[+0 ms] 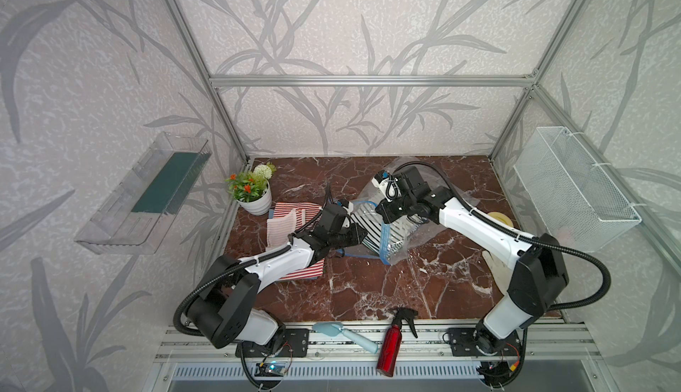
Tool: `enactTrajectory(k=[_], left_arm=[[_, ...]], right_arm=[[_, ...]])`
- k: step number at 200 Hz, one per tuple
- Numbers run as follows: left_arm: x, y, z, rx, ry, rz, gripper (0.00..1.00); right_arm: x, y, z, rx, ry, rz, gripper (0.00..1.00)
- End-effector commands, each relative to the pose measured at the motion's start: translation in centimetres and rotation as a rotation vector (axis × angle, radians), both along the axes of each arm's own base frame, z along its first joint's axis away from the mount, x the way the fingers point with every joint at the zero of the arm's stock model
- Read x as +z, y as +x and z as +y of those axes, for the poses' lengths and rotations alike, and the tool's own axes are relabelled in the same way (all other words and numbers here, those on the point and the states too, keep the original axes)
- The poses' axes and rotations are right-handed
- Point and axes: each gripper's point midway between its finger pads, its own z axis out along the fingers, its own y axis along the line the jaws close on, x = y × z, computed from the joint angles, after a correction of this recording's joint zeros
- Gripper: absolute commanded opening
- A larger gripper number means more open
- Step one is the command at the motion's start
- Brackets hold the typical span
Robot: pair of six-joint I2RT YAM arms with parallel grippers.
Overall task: Take the tank top out of the vacuum bag
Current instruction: Take out the tank top from the vacuum bag.
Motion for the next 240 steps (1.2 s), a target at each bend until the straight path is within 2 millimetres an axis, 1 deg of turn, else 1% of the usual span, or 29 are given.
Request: enactTrajectory(k=[1, 26, 45, 67, 85, 104, 134, 147, 159, 182, 204, 229, 240], left_arm=[[-0.8, -0.6, -0.8, -0.051, 0.0, -0.005, 0.21], [-2.1, -1.0, -1.0, -0.067, 0.012, 0.021, 0.21], [-3.1, -0.8, -1.1, -0.058, 0.025, 0.051, 0.22], [-4.1, 0.1, -0.7, 0.017, 0.058, 0.104, 0.27], [-4.7, 0.6, -0.9, 0.062, 0.054, 0.153, 0.31], [-4.9, 1.0, -0.8, 0.117, 0.028, 0.178, 0.33], [-4.4, 1.4, -0.9, 0.162, -0.013, 0.174, 0.34], [-4.9, 1.5, -0.6, 0.191, 0.005, 0.2, 0.33], [-5.0, 1.8, -0.9, 0.197, -0.011, 0.206, 0.34], [-5.2, 2.3, -1.4, 0.216, -0.034, 0.222, 0.31], [-4.9, 3.0, -1.7, 0.236, -0.054, 0.215, 0.29], [-6.0, 3.1, -1.2, 0.269, -0.004, 0.252, 0.27], [-6.0, 3.3, -1.3, 0.27, -0.013, 0.25, 0.27]], right_arm=[[3.6, 0.7, 1.4, 0.031, 0.062, -0.091, 0.0], [4.4, 0.8, 1.9, 0.043, 0.073, -0.12, 0.0], [5.0, 0.7, 2.4, 0.058, 0.085, -0.137, 0.0], [5.0, 0.0, 2.8, 0.092, 0.088, -0.159, 0.0], [4.7, -0.3, 3.0, 0.104, 0.085, -0.169, 0.0], [4.6, -0.7, 3.2, 0.122, 0.096, -0.167, 0.0], [4.5, -1.1, 3.6, 0.144, 0.095, -0.171, 0.0], [4.4, -1.2, 3.7, 0.15, 0.099, -0.177, 0.0], [4.3, -1.3, 3.8, 0.153, 0.101, -0.178, 0.0], [4.1, -1.4, 3.8, 0.156, 0.103, -0.173, 0.0], [3.9, -1.4, 3.8, 0.156, 0.099, -0.171, 0.0], [3.8, -1.3, 3.7, 0.155, 0.093, -0.172, 0.0], [3.8, -1.4, 3.7, 0.157, 0.093, -0.172, 0.0]])
